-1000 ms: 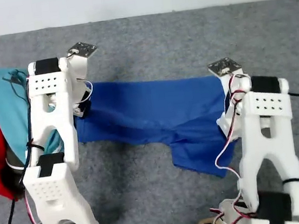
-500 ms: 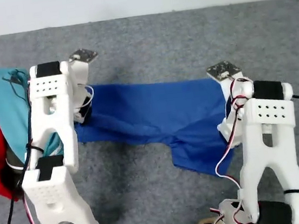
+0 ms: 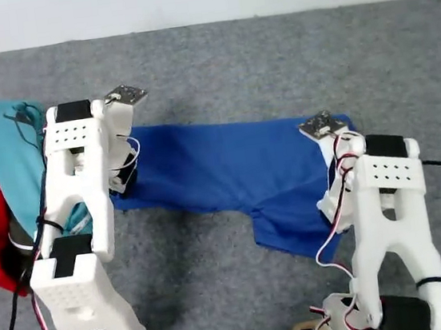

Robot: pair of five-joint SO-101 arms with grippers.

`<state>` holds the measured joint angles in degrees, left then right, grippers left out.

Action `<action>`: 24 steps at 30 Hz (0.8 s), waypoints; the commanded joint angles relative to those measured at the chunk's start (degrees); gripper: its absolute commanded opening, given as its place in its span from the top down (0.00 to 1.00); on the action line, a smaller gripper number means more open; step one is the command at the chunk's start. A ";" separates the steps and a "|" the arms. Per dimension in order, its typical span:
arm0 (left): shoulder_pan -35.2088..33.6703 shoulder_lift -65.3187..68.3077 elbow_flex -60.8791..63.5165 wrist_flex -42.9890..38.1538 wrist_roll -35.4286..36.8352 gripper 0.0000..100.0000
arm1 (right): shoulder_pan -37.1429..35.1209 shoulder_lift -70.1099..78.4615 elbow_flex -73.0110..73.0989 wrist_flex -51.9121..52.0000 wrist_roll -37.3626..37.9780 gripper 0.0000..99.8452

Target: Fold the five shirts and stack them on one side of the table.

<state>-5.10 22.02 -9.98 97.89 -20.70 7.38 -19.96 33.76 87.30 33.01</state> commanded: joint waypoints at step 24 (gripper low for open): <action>-6.51 -1.76 -8.04 2.11 -0.97 0.93 | -6.46 -2.24 8.00 3.12 5.19 0.87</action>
<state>-11.87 22.02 -15.78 99.03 -20.79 1.14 -19.96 43.16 89.23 37.41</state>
